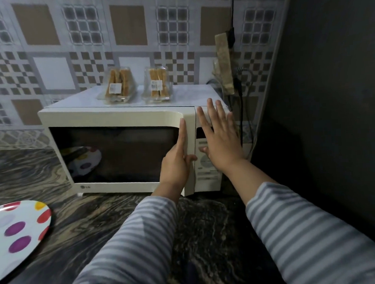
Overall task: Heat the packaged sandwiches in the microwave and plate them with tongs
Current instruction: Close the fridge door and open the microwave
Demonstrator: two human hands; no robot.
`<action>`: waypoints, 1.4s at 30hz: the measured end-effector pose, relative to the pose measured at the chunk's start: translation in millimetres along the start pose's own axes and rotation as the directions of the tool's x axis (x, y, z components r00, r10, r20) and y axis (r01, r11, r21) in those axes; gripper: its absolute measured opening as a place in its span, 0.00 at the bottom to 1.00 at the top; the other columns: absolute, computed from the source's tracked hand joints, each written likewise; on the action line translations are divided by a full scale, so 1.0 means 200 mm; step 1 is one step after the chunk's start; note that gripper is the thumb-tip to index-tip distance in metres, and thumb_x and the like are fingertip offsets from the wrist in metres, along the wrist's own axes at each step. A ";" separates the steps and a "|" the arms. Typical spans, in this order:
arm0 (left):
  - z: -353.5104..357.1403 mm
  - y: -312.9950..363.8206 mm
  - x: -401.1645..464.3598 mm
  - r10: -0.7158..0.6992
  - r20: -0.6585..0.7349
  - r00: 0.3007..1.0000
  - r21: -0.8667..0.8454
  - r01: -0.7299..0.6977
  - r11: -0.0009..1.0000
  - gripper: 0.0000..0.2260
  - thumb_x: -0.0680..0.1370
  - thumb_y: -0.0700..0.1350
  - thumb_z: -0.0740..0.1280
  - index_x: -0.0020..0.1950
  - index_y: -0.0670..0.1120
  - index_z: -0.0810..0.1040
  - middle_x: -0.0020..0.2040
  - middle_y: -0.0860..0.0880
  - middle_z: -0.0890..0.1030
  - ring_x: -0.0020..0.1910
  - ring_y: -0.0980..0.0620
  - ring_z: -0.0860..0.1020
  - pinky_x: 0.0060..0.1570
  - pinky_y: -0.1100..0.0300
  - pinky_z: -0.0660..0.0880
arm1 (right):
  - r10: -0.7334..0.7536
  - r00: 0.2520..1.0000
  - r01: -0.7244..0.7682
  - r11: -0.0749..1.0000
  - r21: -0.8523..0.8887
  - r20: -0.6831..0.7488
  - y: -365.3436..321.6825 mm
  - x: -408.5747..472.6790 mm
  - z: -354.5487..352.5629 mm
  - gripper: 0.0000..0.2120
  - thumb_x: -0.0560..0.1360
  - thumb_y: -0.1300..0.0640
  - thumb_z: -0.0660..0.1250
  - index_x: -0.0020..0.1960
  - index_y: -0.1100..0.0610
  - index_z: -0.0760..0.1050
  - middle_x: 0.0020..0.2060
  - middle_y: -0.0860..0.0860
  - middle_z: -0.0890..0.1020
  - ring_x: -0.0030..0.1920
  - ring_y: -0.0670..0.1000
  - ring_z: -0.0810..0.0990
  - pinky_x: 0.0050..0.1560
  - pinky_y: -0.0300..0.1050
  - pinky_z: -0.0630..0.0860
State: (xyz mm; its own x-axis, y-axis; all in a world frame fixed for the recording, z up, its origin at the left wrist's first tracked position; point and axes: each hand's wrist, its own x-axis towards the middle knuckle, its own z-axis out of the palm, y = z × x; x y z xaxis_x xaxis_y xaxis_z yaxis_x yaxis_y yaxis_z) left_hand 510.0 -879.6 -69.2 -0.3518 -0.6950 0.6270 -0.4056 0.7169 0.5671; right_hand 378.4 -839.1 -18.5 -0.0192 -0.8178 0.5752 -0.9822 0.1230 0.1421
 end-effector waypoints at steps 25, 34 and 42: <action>-0.67 -0.01 0.07 -0.175 0.094 0.980 0.578 0.089 0.811 0.25 0.81 0.61 0.45 0.77 0.56 0.52 0.78 0.54 0.51 0.77 0.54 0.44 0.73 0.37 0.47 | 0.071 0.988 -0.087 0.989 0.119 0.135 -0.36 -0.03 -0.40 0.25 0.82 0.47 0.50 0.76 0.52 0.57 0.77 0.48 0.58 0.78 0.52 0.50 0.75 0.61 0.39; -0.97 -0.01 -0.11 -0.071 0.238 0.969 0.523 -0.066 0.850 0.23 0.81 0.60 0.45 0.75 0.57 0.56 0.77 0.56 0.56 0.77 0.54 0.49 0.72 0.37 0.49 | 0.166 0.985 -0.171 0.973 0.157 0.041 -0.65 -0.24 -0.62 0.22 0.82 0.46 0.48 0.67 0.52 0.73 0.69 0.48 0.73 0.76 0.50 0.59 0.75 0.59 0.43; -1.32 0.07 -0.19 -0.012 0.258 0.966 0.482 -0.118 0.868 0.23 0.81 0.60 0.44 0.70 0.55 0.68 0.72 0.52 0.68 0.71 0.49 0.64 0.71 0.40 0.54 | 0.308 0.948 -0.276 0.923 0.267 -0.085 -0.94 -0.29 -0.82 0.22 0.82 0.46 0.48 0.46 0.53 0.78 0.48 0.49 0.83 0.53 0.52 0.78 0.69 0.58 0.61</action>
State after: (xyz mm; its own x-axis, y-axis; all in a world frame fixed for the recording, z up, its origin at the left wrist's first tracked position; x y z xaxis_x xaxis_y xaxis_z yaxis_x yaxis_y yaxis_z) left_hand 740.1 -829.3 55.6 -0.5525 -0.6943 0.4612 -0.7173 0.6778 0.1613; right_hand 595.7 -722.7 53.4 -0.3047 -0.6890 0.6576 -0.9515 0.1889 -0.2430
